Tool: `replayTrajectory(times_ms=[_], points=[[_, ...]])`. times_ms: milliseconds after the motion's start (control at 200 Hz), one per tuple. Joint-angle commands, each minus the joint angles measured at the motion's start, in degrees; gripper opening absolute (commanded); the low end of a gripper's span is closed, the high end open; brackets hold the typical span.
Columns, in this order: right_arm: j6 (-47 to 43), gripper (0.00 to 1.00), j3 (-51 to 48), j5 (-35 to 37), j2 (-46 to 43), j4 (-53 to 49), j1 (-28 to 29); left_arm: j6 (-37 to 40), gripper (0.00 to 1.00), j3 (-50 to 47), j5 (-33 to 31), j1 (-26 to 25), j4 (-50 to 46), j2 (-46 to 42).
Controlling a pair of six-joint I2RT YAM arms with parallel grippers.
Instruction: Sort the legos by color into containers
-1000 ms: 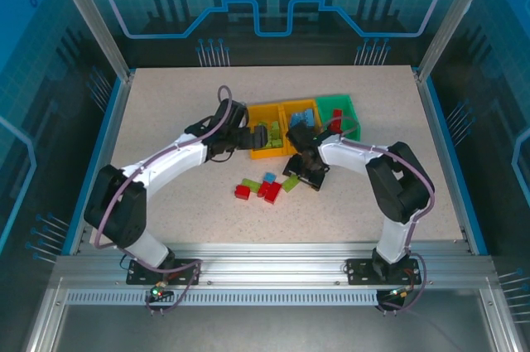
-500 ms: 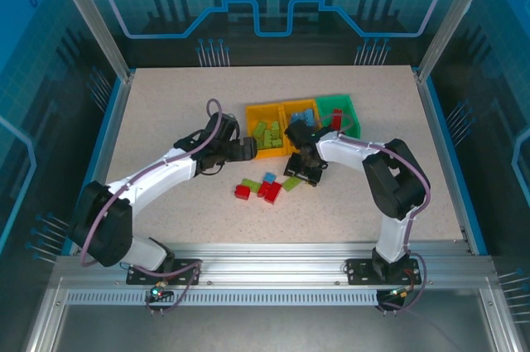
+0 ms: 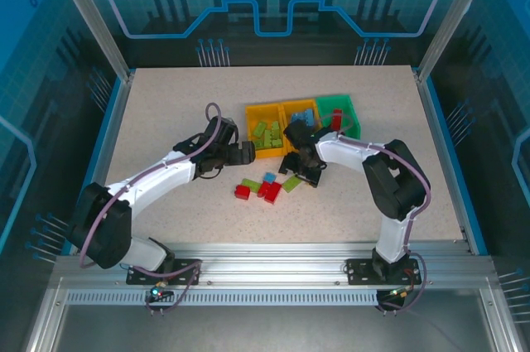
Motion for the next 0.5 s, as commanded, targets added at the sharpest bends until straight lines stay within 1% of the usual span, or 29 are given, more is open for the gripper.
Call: replayTrajectory(times_ms=[0,130,240,350,495], points=[[5.0,0.79,-2.2,-1.9,0.3,-2.2,2.0,-0.8,0.99,-0.8,-0.7,0.3,0.5,-1.0],[7.2,0.78,-1.8,-2.4,1.5,-2.9,2.5,-0.5,0.99,-1.0,-0.7,0.2,0.4,-0.9],[6.7,0.73,-0.6,-2.7,2.3,-4.3,2.1,-0.3,0.99,-1.5,-0.8,0.3,0.3,-1.4],[5.9,0.69,-0.1,-5.8,3.5,-5.7,1.3,-0.2,0.99,-1.8,-1.0,0.3,0.3,-1.8],[5.9,0.65,0.7,-8.2,4.1,-9.3,1.4,-0.5,0.99,-2.5,-1.0,0.4,0.9,-2.1]])
